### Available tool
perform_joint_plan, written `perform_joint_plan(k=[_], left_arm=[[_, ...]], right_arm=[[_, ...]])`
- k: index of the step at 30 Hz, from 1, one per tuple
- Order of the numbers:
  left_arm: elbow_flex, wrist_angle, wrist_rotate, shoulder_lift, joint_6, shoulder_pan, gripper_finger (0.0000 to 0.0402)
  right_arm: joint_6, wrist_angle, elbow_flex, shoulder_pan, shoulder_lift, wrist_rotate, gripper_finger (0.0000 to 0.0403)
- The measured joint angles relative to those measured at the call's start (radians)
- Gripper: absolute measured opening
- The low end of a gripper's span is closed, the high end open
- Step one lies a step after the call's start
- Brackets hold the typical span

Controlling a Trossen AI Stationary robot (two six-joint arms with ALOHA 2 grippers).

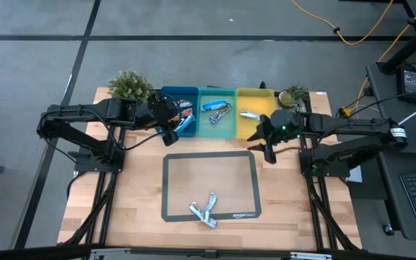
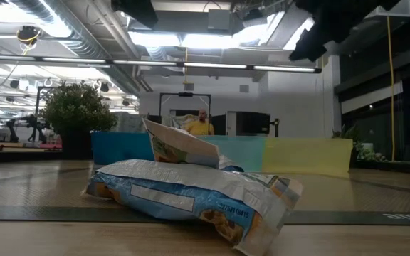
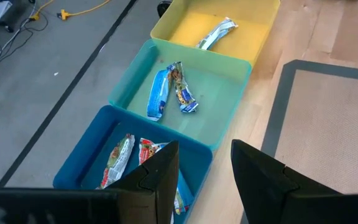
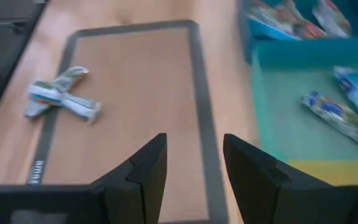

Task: Pick and place Granola Bars by type
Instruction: Put the right yellow granola bar into the yellow bin

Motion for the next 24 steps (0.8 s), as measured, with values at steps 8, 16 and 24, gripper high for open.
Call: perform_joint_plan(k=[8, 16, 24], left_arm=[[0.000, 0.000, 0.000, 0.000, 0.000, 0.000, 0.0139], [0.000, 0.000, 0.000, 0.000, 0.034, 0.000, 0.0139], [0.000, 0.000, 0.000, 0.000, 0.034, 0.000, 0.0139]], right_arm=[[0.001, -0.129, 0.225, 0.136, 0.076, 0.054, 0.0161], [-0.129, -0.334, 0.616, 0.203, 0.271, 0.133, 0.0161], [-0.260, -0.357, 0.805, 0.262, 0.457, 0.132, 0.0161]])
